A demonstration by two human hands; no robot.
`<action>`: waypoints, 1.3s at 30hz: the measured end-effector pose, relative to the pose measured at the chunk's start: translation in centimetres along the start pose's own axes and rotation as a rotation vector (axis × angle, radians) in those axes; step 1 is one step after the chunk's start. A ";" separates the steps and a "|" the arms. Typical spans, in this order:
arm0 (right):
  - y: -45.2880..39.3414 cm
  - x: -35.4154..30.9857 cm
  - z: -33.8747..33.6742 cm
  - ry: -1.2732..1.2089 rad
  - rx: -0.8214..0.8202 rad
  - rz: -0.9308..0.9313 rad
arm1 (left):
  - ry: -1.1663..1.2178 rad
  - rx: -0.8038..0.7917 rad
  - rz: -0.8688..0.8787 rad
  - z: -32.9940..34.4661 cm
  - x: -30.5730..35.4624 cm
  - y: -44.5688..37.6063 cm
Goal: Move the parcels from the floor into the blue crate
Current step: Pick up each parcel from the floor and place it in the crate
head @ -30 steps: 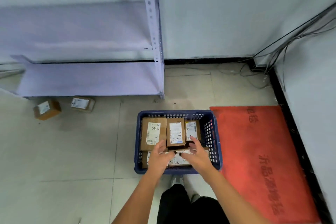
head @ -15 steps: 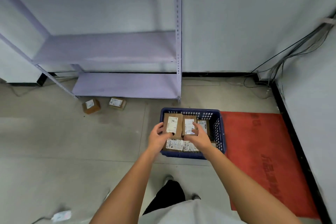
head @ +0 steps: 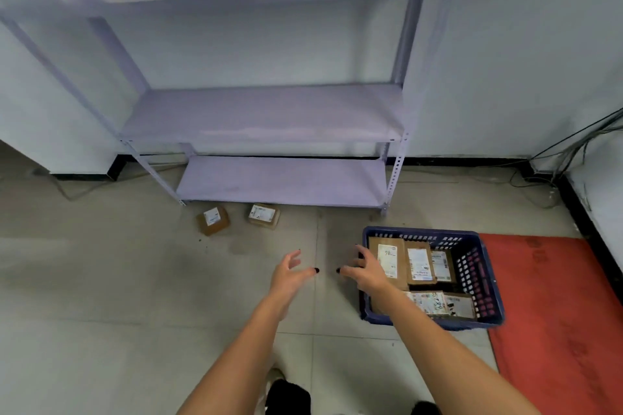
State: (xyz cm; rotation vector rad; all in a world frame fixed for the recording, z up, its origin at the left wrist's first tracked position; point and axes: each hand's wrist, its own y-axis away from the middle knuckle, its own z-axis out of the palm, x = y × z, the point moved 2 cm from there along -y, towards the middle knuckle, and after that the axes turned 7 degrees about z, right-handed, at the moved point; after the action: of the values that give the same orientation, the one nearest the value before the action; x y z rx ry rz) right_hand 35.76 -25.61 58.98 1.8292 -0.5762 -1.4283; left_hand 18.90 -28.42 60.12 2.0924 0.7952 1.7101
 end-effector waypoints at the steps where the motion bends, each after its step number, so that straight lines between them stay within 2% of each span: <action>1: -0.4 -1.1 2.3 -0.017 0.010 0.008 | -0.016 -0.010 0.011 -2.6 0.1 -1.1; 7: -3.0 -7.6 12.8 -0.043 0.054 0.029 | -0.026 -0.017 0.015 -14.6 1.6 -7.3; 11: -6.2 -12.3 17.3 -0.065 0.061 0.006 | 0.026 0.018 -0.003 -19.7 2.4 -11.5; 18: -10.7 -18.1 25.8 -0.088 -0.020 0.009 | 0.044 0.075 -0.041 -28.5 2.6 -16.4; 26: -16.1 -21.1 37.2 -0.096 0.032 0.123 | -0.022 -0.022 -0.083 -40.4 0.8 -25.3; 34: -24.8 -23.2 50.0 0.020 0.038 0.183 | -0.024 -0.090 -0.152 -51.4 -3.5 -34.6; 39: -33.9 -21.1 55.0 0.029 0.047 0.187 | -0.029 -0.099 -0.205 -53.4 -11.3 -43.1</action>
State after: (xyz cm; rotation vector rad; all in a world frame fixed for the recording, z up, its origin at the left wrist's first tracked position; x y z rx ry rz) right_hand -25.72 -3.92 39.83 1.7784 -0.7505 -1.2717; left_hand -43.46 -6.26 38.92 1.8950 0.8655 1.5743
